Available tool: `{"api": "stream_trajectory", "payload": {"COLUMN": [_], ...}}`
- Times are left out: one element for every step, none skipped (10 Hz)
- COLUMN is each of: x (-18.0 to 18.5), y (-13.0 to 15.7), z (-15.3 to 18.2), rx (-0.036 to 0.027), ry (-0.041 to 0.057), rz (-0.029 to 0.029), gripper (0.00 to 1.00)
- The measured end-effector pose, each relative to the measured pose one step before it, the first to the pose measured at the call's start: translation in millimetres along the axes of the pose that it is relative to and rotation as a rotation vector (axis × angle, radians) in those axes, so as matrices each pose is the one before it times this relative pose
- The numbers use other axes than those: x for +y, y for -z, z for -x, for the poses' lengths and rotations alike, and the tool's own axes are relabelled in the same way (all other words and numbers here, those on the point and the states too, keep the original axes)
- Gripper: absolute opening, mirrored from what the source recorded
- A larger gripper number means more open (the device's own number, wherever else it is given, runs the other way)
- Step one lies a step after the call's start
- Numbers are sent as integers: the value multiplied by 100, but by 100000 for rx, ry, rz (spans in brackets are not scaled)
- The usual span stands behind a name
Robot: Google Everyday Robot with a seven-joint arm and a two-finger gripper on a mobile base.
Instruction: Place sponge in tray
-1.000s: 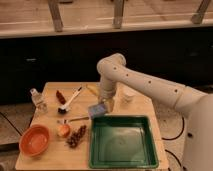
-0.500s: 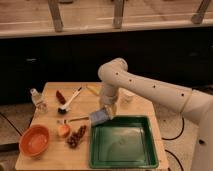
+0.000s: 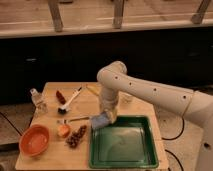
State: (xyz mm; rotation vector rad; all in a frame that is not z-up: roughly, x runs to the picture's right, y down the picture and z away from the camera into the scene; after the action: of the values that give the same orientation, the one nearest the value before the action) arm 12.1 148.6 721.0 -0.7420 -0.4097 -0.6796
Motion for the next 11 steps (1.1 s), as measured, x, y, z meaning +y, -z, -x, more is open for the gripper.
{"api": "stream_trajectory", "payload": {"x": [157, -122, 134, 369, 497, 509, 229, 67, 165, 120, 76], "y": [-278, -292, -113, -206, -184, -80, -159, -155, -90, -31, -13], "z": [216, 249, 64, 118, 142, 124, 153, 179, 30, 43, 27], "rx": [30, -12, 23, -61, -102, -103, -110, -123, 59, -52, -340], "ry": [458, 819, 530, 654, 245, -19, 447, 801, 353, 427, 247], "rz": [-128, 4, 253, 535, 276, 87, -89, -163, 192, 68, -147], "gripper": [2, 2, 2, 4, 8, 8, 8, 8, 8, 8, 8]}}
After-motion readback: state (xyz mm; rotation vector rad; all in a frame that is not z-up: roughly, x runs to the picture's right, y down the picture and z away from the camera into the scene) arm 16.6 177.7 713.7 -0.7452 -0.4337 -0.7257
